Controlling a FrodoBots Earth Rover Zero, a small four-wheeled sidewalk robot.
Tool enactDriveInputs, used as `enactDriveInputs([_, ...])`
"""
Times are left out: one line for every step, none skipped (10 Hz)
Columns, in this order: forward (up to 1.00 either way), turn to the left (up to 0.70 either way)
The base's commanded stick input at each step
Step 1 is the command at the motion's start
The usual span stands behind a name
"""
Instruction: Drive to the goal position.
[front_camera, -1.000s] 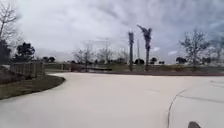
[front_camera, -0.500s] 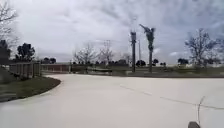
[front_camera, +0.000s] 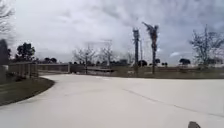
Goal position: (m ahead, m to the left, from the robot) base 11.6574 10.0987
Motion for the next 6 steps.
enactDriveInputs([1.00, 0.37])
enactDriveInputs([1.00, 0.40])
enactDriveInputs([1.00, 0.40])
enactDriveInputs([1.00, 0.40])
enactDriveInputs([1.00, 0.40])
enactDriveInputs([1.00, 0.40])
